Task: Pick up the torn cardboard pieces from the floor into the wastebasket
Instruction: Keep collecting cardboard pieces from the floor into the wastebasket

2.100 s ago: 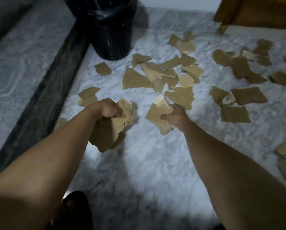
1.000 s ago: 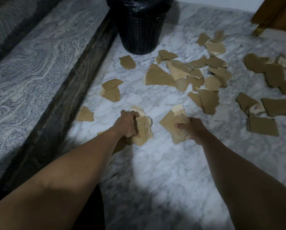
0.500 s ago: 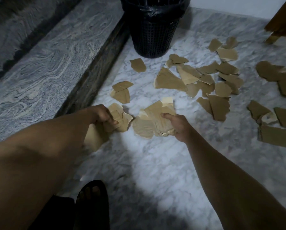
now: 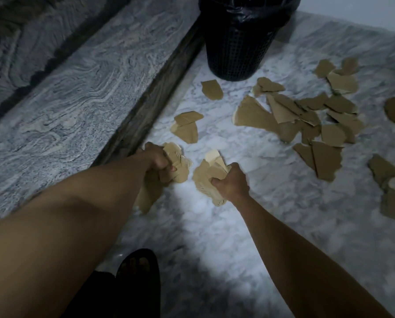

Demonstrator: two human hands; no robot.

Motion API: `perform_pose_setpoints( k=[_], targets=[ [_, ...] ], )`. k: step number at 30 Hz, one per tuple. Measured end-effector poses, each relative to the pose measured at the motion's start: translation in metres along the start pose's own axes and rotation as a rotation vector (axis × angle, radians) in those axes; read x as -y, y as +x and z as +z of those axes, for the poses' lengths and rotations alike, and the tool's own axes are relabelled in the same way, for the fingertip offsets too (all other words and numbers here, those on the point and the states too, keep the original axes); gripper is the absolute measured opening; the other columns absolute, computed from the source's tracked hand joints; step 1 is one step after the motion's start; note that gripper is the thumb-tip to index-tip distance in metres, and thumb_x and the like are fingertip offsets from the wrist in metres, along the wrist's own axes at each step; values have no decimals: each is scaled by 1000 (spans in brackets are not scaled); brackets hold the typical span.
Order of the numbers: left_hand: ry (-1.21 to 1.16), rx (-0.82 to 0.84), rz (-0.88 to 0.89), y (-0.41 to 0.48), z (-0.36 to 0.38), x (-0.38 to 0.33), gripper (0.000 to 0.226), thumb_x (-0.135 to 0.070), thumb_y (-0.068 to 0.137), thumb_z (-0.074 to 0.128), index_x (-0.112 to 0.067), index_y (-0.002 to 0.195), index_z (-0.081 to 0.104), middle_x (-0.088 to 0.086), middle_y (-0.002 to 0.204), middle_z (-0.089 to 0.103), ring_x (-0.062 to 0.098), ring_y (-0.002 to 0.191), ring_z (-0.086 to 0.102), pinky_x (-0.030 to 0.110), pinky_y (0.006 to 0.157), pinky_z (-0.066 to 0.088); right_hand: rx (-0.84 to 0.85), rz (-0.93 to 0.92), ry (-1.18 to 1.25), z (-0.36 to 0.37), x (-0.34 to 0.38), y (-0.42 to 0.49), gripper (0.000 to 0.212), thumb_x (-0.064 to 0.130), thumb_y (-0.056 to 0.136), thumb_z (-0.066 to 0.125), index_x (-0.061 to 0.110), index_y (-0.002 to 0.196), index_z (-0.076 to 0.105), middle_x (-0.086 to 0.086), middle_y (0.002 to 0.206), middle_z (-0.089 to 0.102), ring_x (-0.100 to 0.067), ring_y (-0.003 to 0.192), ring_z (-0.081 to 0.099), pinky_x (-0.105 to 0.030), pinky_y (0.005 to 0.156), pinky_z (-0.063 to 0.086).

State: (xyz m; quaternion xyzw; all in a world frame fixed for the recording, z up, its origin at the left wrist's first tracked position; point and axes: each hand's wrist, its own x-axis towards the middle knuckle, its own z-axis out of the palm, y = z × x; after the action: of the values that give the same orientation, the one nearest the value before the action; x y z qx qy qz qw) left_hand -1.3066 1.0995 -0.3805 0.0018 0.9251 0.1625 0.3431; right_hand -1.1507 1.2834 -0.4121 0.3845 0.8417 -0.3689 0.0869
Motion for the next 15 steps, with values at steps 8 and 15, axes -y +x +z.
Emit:
perform_pose_setpoints(
  k=[8,15],
  targets=[
    [96,35,148,7,14,-15,38,-23,68,88,-7,99,72,8,106,70,22,96,64,25,73,45,26,-37,91,-2,-4,4,73,36,61,90,10,117,51,-10,115,61,-27,100,65,-32,78,54],
    [-75,-42,141,-1,23,-18,115,-20,66,90,-1,147,10,10,132,48,27,121,53,34,91,50,86,-9,225,-5,-14,-3,66,27,64,90,10,115,51,-5,108,64,-23,98,65,-36,83,56]
  ],
)
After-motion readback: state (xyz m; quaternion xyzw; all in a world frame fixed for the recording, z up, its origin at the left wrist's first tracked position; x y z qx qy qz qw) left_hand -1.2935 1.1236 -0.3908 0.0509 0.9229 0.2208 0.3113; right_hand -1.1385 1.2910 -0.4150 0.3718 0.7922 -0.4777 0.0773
